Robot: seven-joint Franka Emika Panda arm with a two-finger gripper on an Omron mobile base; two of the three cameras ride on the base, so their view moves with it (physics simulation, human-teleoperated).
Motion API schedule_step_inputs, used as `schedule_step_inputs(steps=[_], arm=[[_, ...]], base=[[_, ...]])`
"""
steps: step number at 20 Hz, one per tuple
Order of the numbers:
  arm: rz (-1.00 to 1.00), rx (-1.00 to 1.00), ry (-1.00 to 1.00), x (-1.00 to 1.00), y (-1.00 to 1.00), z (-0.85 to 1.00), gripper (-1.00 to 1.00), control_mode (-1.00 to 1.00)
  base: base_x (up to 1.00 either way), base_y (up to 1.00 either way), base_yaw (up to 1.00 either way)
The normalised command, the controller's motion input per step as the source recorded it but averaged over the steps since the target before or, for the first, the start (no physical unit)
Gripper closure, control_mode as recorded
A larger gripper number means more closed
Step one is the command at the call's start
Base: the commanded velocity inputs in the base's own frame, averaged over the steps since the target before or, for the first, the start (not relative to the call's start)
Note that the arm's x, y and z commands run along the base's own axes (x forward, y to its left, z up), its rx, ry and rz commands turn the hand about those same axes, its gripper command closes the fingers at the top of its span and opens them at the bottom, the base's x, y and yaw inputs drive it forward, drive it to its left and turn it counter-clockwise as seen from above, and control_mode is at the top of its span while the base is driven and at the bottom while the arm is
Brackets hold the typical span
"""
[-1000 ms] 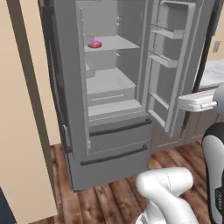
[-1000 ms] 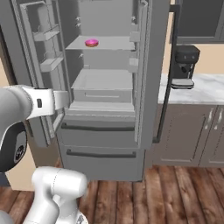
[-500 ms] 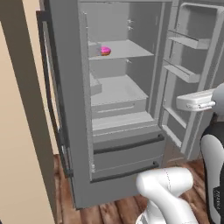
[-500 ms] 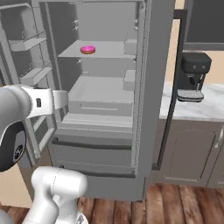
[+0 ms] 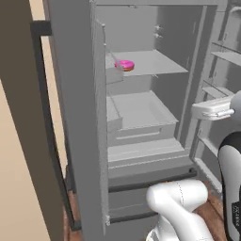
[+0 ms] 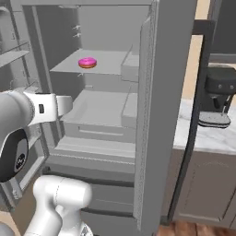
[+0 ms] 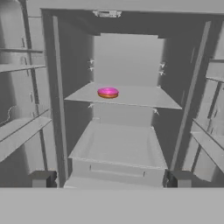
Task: Take the donut and cupcake from the fridge and place them on the empty tray on the dining counter.
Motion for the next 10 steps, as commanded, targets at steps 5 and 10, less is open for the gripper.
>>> schedule_step_inputs(steps=[5, 10], arm=[[0.0, 0.0, 0.0, 0.0, 0.0, 0.0, -1.0, 1.0], [0.0, 0.0, 0.0, 0.0, 0.0, 0.0, -1.0, 1.0]], base=[[0.74, -0.09, 0.15], [0.82, -0.05, 0.15]])
